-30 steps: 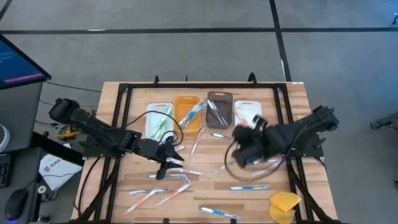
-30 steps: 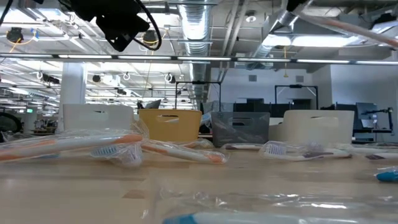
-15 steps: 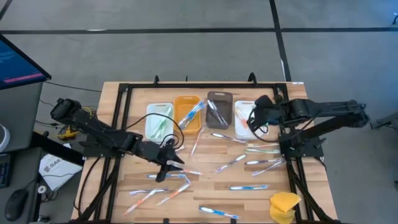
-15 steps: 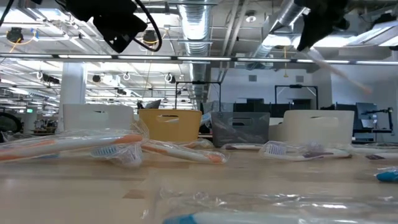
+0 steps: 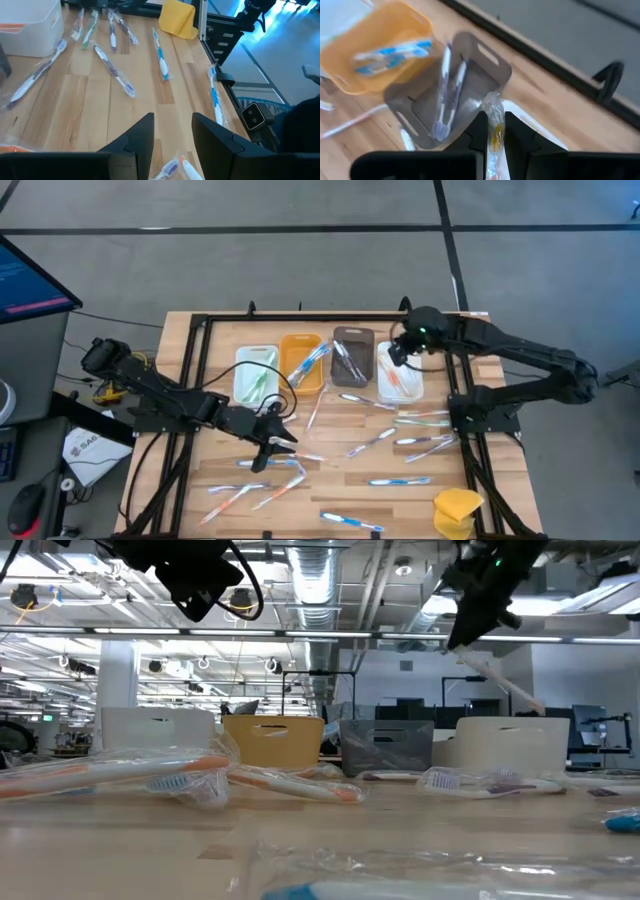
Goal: Pick & Place Toothbrushes
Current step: Put the orange toothbrush into the right white bin
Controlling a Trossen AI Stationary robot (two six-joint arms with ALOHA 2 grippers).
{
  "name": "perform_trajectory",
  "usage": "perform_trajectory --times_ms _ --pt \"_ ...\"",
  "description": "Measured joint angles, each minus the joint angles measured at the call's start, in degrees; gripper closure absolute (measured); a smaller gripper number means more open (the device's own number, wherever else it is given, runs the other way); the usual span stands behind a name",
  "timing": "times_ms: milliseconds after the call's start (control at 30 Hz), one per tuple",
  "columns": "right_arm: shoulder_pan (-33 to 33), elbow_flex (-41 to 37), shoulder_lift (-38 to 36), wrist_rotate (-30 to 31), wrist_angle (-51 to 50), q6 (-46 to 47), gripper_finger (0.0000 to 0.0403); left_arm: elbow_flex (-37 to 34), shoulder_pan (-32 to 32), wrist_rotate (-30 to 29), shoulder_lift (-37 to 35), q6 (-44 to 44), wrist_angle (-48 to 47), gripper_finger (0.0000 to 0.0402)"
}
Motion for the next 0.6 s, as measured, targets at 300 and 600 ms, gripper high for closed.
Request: perform_trajectory --times_ms 300,600 --pt "-2.5 0.0 11.6 -5.0 1.0 0.2 0.0375 0.0 0.0 0.0 0.0 0.1 0.0 0.0274" --pt "-2.3 0.0 16.9 -5.2 -1.5 3.3 0.0375 0.0 0.0 0.1 -0.3 0.0 0.1 0.0274"
